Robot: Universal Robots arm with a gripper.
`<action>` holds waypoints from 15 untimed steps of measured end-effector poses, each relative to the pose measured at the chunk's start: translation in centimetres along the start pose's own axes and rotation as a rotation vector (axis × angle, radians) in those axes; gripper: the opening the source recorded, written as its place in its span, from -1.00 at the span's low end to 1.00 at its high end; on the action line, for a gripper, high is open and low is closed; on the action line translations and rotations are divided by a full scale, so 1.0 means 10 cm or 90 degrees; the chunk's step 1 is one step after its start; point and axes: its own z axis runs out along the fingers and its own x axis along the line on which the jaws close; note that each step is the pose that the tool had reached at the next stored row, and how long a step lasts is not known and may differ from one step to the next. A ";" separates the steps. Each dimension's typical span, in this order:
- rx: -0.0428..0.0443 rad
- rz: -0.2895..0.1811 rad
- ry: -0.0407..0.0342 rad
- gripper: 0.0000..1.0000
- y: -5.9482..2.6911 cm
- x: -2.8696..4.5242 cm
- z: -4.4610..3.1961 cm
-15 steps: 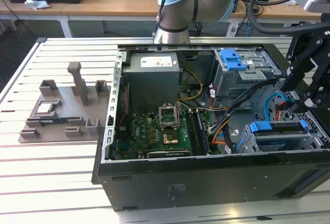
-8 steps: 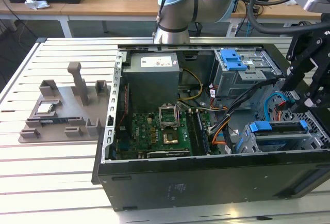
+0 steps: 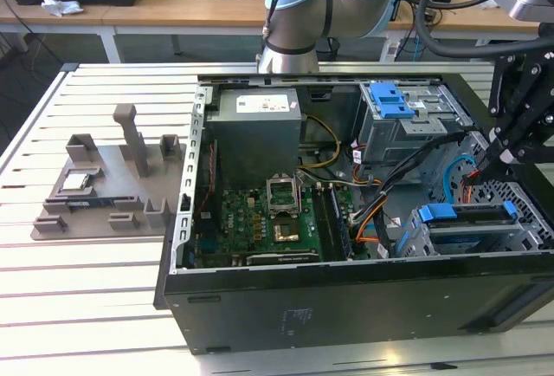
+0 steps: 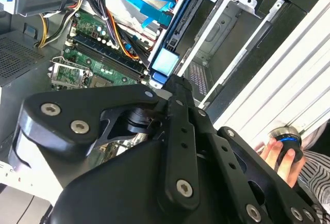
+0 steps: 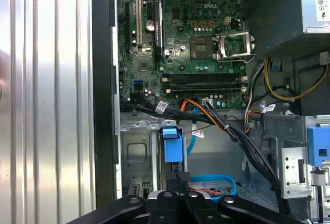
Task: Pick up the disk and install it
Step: 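Insert the disk into the insertion slot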
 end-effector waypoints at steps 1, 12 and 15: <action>0.0000 0.000 0.0000 -0.79 0.000 0.000 0.000; -0.0001 0.000 0.0002 -0.79 -0.078 0.012 0.248; -0.0004 0.000 0.0003 -0.79 -0.097 0.017 0.340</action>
